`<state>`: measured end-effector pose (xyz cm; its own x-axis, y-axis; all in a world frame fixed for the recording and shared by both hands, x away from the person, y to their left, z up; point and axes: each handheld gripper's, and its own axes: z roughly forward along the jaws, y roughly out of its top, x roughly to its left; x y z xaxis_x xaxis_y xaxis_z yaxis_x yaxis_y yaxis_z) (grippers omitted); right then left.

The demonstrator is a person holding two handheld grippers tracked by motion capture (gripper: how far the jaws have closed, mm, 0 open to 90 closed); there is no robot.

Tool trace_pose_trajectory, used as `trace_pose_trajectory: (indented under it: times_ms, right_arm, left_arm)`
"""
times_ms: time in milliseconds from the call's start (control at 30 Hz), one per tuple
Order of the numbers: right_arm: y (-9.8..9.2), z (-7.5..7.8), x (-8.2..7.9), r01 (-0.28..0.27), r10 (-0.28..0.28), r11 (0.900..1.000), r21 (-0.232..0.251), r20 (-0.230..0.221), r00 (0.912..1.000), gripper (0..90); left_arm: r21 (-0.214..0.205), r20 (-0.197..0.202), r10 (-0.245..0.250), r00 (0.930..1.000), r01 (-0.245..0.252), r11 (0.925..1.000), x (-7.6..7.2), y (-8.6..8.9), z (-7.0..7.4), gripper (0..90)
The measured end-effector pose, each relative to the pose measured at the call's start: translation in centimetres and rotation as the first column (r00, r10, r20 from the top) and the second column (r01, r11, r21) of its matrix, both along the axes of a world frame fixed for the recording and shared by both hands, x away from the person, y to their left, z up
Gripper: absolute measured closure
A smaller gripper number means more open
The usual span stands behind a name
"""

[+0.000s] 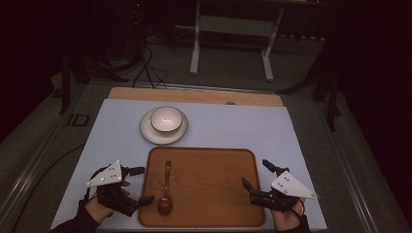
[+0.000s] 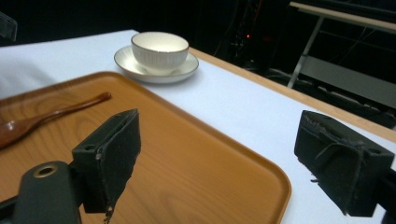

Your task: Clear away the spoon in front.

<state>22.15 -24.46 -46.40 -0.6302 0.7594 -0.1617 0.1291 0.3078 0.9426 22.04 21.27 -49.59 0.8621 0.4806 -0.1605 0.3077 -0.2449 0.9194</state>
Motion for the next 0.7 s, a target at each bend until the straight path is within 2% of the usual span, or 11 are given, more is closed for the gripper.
trace_pose_trajectory:
  times_ms: [67,167,233,400,700]
  right_arm:
    - [-0.06,-0.20,0.16,0.004,-0.004,1.0000,-0.008,-0.009,1.0000,14.3]
    - [-0.29,-0.34,0.35,0.008,-0.008,1.0000,0.005,-0.022,0.9997,14.3]
    - [-0.40,-0.47,0.45,0.009,-0.009,0.9999,0.011,-0.031,0.9995,14.3]
    - [-0.53,-0.78,0.71,0.014,-0.013,0.9998,0.012,-0.054,0.9985,14.3]
    - [-0.76,-0.89,0.91,0.024,-0.023,0.9997,0.010,-0.062,0.9978,14.3]
  left_arm:
    - [0.013,-0.001,-0.007,1.0000,0.007,0.9999,-0.06,-0.20,-0.13,0.3]
    - [0.013,0.009,-0.016,0.9998,0.016,0.9998,-0.16,-0.36,-0.16,0.3]
    - [0.023,0.021,-0.009,0.9997,0.009,0.9997,-0.18,-0.40,-0.27,0.3]
    - [0.018,0.032,0.005,0.9995,-0.005,0.9998,-0.23,-0.26,-0.34,0.3]
    - [0.035,0.049,0.002,0.9988,-0.004,0.9994,-0.33,-0.54,-0.42,0.3]
